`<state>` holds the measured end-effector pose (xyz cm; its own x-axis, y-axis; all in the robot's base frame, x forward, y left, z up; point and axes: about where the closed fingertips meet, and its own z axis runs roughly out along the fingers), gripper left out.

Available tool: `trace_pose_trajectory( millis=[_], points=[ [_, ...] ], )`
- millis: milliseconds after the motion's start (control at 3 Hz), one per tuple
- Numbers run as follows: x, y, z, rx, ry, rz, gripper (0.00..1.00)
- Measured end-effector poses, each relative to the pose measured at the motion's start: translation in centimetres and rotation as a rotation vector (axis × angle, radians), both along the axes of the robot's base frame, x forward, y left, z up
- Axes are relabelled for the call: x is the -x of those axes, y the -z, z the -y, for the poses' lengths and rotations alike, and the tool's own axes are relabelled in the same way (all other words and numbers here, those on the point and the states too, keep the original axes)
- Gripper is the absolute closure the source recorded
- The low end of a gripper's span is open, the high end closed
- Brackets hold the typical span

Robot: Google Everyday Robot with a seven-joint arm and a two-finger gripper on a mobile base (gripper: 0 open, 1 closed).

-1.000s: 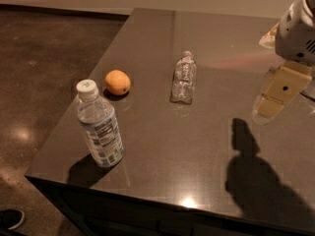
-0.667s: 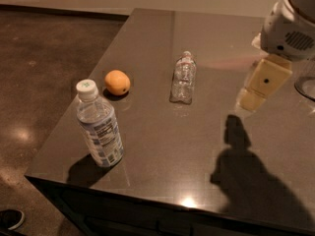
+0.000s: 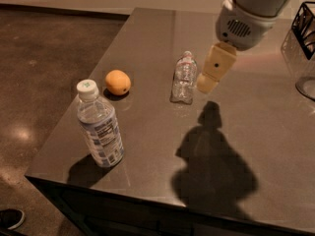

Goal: Place water bottle upright

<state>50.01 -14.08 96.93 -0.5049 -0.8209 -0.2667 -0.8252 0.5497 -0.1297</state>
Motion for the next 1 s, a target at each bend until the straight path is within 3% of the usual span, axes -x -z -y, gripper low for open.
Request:
trace_pose_trajectory(
  millis=[333, 667, 1000],
  points=[
    [-2.5, 0.2, -2.4, -0.015, 0.112, 0.004, 0.0],
    [-2.5, 0.2, -2.4, -0.015, 0.11, 0.005, 0.0],
    [-3.6, 0.4, -3.1, -0.05, 0.163, -0.027, 0.0]
  ],
)
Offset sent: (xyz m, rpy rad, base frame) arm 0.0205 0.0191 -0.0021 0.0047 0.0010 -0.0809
